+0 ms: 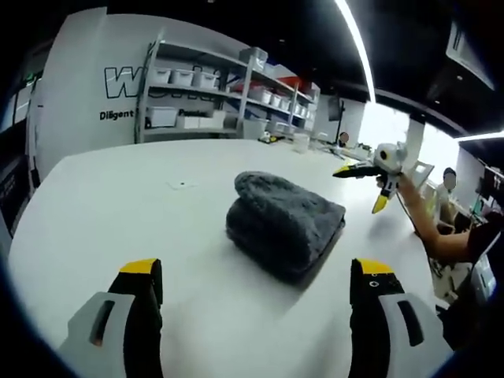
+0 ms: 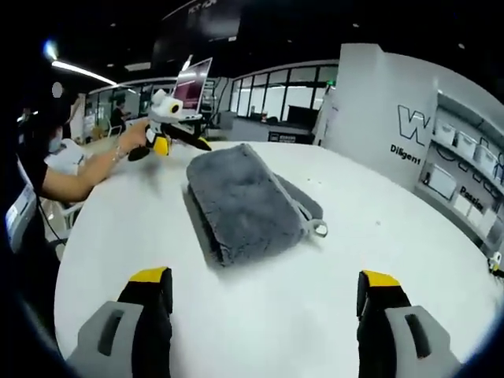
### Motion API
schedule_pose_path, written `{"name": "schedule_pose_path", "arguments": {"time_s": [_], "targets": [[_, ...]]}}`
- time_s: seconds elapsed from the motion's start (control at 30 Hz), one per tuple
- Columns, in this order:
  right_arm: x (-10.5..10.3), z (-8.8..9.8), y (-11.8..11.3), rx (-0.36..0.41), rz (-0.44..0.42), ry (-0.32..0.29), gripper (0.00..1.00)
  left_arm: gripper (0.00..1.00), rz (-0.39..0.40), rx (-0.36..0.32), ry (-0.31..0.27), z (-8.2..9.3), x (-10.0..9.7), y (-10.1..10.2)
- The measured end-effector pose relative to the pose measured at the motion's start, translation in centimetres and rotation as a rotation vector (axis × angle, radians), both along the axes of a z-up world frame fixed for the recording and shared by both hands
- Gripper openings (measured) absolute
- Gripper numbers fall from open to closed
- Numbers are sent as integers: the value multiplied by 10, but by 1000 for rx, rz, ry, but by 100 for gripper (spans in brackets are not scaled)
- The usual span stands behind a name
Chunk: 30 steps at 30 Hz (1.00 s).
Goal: Open the folded towel by lifting each exposed corner and separating the folded layers until the towel lies flat within the target outline without major curled edges
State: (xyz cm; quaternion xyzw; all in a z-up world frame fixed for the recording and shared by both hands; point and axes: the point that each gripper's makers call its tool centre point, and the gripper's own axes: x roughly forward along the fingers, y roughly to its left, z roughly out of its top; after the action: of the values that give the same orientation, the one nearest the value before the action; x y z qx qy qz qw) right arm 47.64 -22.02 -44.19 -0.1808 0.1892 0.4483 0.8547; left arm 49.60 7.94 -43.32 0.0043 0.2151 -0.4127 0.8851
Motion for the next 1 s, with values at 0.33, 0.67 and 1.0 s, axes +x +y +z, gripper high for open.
{"name": "schedule_pose_path", "arguments": {"time_s": [0.33,0.67,1.0], "targets": [[-2,6,8,-27,-2,-47,99,98,-10,16,-10,0,-4,1],[-6,36,40,-36,9,-159,97,98,-19,33,4,-5,-2,2],[-25,63,91,-85,89,-271,81,97,-26,29,14,-6,-1,4]]}}
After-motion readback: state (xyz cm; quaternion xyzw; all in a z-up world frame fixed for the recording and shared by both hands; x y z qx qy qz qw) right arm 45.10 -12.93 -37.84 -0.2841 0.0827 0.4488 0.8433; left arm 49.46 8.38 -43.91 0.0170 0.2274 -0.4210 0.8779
